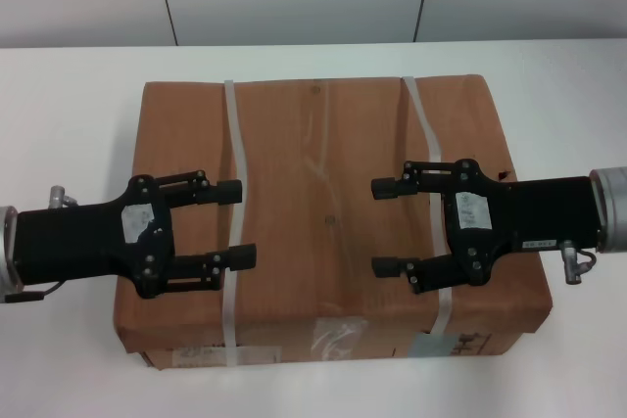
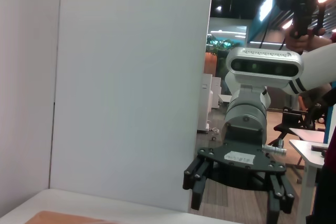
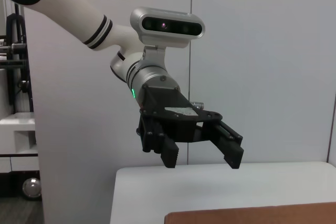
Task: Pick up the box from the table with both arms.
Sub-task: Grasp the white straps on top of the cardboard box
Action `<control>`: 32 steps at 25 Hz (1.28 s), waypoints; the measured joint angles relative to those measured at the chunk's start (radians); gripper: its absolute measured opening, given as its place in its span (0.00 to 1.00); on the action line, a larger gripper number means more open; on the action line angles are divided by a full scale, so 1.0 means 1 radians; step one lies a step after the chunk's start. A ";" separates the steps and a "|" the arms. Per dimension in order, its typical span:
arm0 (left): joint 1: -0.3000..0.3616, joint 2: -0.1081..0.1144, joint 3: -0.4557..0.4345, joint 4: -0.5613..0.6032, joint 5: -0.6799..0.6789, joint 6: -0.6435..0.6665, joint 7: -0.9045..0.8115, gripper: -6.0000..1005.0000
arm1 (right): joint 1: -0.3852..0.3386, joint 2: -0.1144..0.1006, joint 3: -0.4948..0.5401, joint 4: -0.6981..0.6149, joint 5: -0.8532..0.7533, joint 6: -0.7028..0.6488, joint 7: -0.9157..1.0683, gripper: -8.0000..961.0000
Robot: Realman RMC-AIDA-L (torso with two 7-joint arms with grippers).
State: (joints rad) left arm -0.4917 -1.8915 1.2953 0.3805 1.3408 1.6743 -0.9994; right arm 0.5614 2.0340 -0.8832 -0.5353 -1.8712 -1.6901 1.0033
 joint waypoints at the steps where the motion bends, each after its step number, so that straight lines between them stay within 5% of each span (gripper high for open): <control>1: -0.001 0.000 0.000 0.001 0.000 0.000 -0.001 0.75 | -0.001 0.000 0.001 0.000 0.000 0.000 -0.001 0.87; 22: -0.003 -0.009 -0.022 -0.001 -0.008 -0.069 -0.074 0.74 | -0.015 0.016 0.056 0.018 0.003 0.064 0.003 0.87; 28: -0.012 -0.033 -0.109 0.001 -0.010 -0.227 -0.318 0.73 | -0.015 0.027 0.219 0.056 0.003 0.299 0.311 0.87; 32: -0.013 -0.034 -0.163 0.002 -0.011 -0.324 -0.532 0.73 | -0.015 0.009 0.224 0.062 -0.004 0.419 0.655 0.87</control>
State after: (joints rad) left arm -0.5046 -1.9260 1.1320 0.3825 1.3298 1.3502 -1.5312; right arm 0.5463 2.0428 -0.6593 -0.4729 -1.8754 -1.2714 1.6583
